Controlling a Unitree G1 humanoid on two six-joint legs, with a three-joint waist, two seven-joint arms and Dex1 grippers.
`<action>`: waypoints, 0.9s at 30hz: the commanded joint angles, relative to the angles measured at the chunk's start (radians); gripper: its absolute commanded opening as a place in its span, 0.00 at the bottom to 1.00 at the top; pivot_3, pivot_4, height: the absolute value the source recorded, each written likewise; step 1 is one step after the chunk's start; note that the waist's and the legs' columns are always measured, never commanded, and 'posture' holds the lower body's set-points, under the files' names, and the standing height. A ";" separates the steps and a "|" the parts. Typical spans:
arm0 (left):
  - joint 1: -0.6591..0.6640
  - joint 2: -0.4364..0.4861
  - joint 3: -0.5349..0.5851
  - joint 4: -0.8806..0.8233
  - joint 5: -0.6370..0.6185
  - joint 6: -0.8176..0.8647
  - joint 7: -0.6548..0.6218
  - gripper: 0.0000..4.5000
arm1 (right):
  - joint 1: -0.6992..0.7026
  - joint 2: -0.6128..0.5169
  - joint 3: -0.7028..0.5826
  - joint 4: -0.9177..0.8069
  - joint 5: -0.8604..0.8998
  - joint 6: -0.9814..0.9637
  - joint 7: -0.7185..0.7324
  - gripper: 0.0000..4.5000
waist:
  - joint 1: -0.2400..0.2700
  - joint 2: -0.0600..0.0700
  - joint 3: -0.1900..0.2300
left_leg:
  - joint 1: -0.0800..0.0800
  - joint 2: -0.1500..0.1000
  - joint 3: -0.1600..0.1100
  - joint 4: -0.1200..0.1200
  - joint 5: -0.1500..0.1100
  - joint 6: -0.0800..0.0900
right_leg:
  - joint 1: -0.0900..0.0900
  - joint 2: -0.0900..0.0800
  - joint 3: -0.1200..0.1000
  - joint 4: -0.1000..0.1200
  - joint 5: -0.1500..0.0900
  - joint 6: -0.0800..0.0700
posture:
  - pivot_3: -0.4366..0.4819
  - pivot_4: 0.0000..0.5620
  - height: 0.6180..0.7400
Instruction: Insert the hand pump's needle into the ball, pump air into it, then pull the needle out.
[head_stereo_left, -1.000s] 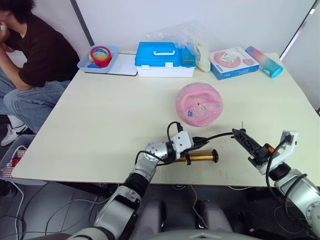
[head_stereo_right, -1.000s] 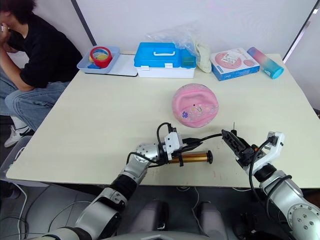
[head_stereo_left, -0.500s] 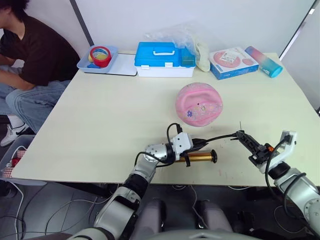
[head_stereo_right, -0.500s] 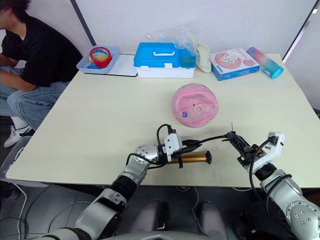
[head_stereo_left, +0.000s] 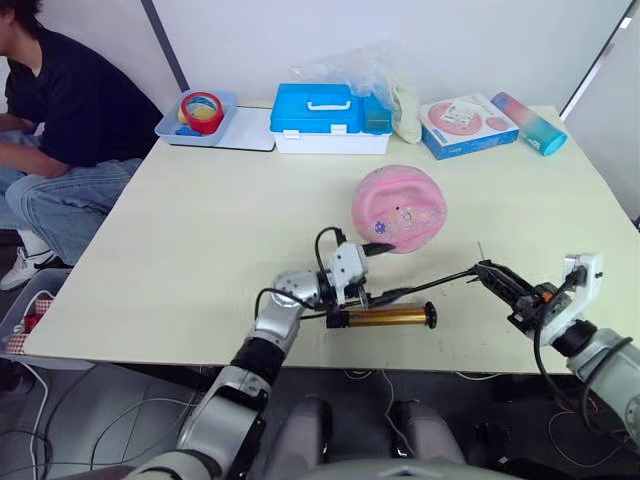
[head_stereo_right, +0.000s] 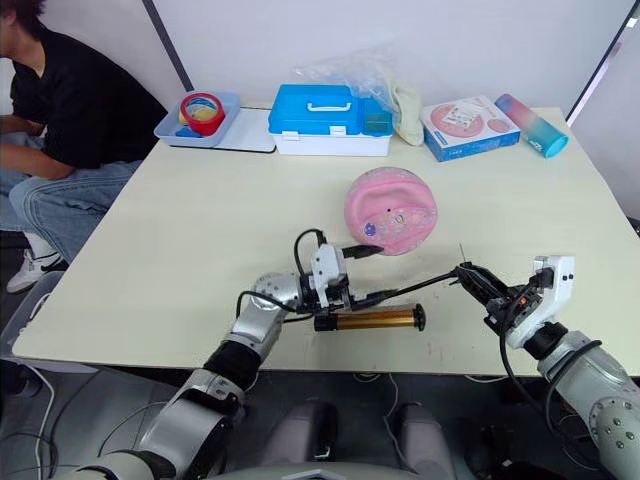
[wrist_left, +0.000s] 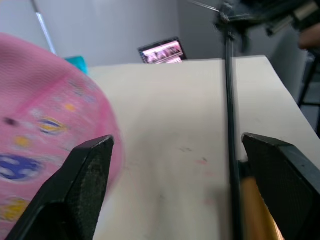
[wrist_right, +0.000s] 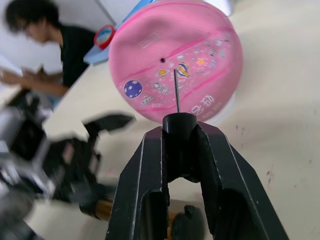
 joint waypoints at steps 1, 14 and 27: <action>-0.049 0.015 0.047 -0.151 -0.059 0.145 0.034 1.00 | 0.000 -0.050 -0.014 -0.047 -0.058 -0.020 0.038 0.06 | 0.000 0.000 0.000 | 0.000 0.000 0.000 0.000 0.000 0.000 | 0.000 0.000 0.000 0.000 0.000 0.000 | 0.48 0.27 1.00; -0.204 0.129 0.141 -0.234 -0.046 0.524 0.218 1.00 | -0.030 -0.212 -0.009 -0.067 -0.264 -0.081 0.189 0.06 | 0.000 0.000 0.000 | 0.000 0.000 -0.001 0.000 0.000 0.000 | 0.000 0.002 0.000 0.000 0.000 0.001 | 0.48 0.27 1.00; -0.330 0.076 0.124 -0.090 -0.027 0.644 0.260 1.00 | -0.039 -0.173 0.010 -0.073 -0.362 -0.115 0.220 0.06 | 0.000 -0.002 0.001 | 0.000 -0.001 -0.001 0.000 0.000 0.000 | 0.001 0.003 0.001 -0.001 0.000 0.001 | 0.48 0.27 1.00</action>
